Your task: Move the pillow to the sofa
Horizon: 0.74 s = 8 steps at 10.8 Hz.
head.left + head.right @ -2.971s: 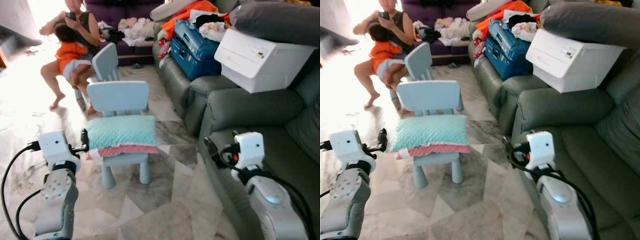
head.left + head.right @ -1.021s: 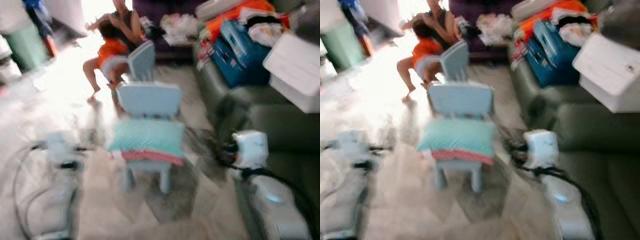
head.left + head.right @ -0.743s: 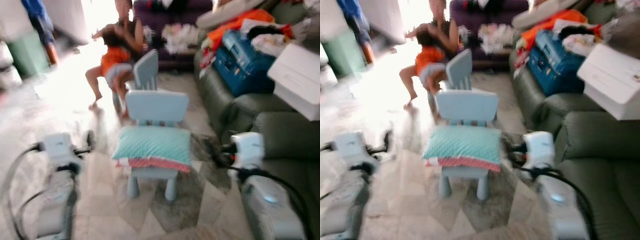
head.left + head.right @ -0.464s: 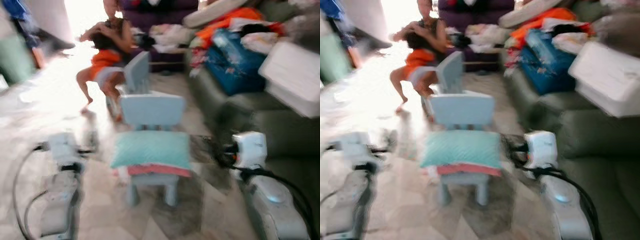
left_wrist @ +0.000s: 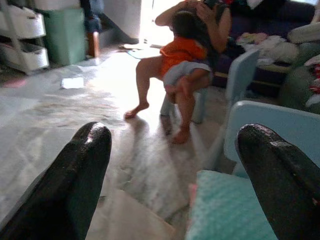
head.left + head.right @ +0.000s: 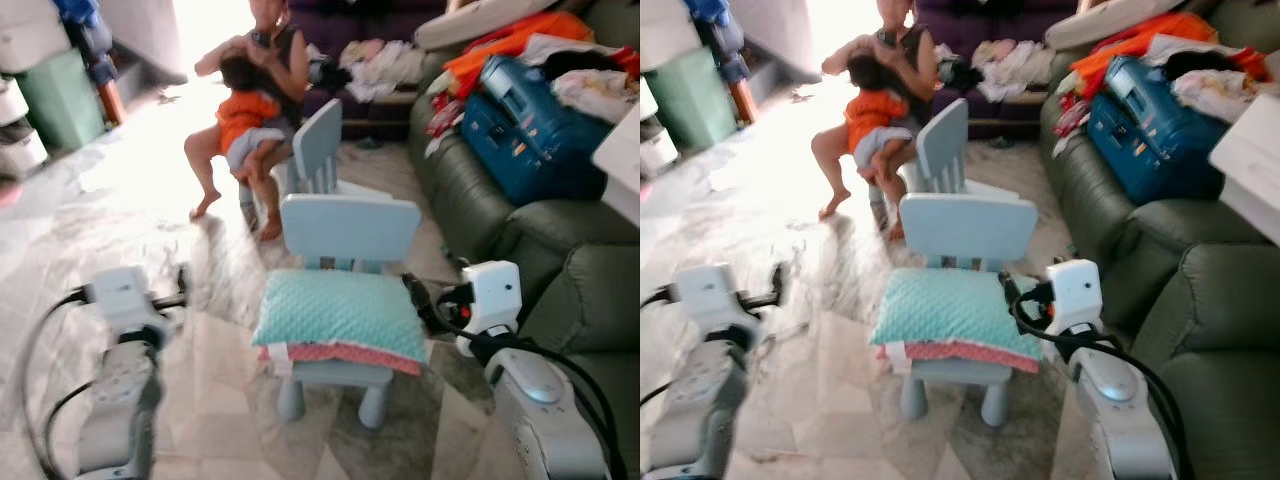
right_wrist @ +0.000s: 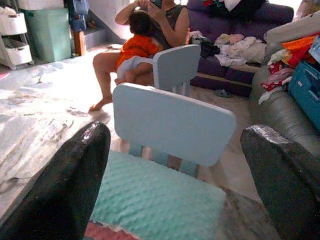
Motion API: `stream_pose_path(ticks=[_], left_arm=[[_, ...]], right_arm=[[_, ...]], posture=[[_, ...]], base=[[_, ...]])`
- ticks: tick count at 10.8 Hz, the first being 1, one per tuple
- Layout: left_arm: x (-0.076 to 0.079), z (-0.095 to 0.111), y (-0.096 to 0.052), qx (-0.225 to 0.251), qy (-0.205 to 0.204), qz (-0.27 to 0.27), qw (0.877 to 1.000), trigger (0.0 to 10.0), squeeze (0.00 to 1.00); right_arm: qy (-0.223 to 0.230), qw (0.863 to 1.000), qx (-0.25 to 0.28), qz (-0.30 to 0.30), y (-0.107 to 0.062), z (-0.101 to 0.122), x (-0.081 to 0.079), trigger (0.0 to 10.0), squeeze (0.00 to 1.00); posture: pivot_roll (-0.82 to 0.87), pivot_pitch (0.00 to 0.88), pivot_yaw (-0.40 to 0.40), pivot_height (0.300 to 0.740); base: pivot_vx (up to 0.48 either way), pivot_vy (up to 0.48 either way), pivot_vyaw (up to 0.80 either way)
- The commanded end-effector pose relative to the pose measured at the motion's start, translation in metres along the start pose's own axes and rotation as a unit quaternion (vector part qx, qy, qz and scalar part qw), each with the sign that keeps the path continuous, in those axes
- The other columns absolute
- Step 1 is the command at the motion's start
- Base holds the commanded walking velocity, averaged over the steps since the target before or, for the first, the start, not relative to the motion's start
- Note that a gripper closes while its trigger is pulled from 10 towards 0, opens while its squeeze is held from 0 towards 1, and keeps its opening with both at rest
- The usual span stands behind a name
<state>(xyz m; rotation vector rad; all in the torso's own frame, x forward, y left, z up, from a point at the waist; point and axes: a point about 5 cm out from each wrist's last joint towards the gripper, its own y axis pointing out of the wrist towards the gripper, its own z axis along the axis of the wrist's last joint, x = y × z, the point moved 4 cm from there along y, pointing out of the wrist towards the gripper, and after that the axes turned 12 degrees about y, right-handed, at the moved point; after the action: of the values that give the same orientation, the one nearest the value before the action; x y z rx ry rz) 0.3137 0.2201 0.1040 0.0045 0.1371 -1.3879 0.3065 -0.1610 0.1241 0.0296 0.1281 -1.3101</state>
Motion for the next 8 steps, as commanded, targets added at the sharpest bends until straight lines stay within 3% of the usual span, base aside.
stream_pose_path(ticks=[1,3,8], left_arm=[[-0.0030,0.0038,0.0011,0.006,0.000,0.002,1.000,10.0,0.00],[-0.0019,0.0037,0.0009,0.008,0.007,-0.001,1.000,10.0,0.00],[0.0012,0.0056,0.0002,0.015,0.002,-0.009,1.000,10.0,0.00]], right_arm=[[-0.003,1.000,0.009,-0.007,-0.0009,0.0052,0.0029,10.0,0.00],[-0.003,1.000,0.009,-0.007,-0.0008,0.0048,0.0027,10.0,0.00],[-0.005,1.000,0.008,-0.006,-0.0008,0.0049,0.0025,10.0,0.00]], posture=[[-0.12,0.000,-0.017,0.740],[-0.12,0.000,-0.016,0.740],[-0.12,0.000,-0.018,0.740]], base=[[0.000,0.000,0.00],[0.148,0.000,0.00],[0.456,0.000,0.00]])
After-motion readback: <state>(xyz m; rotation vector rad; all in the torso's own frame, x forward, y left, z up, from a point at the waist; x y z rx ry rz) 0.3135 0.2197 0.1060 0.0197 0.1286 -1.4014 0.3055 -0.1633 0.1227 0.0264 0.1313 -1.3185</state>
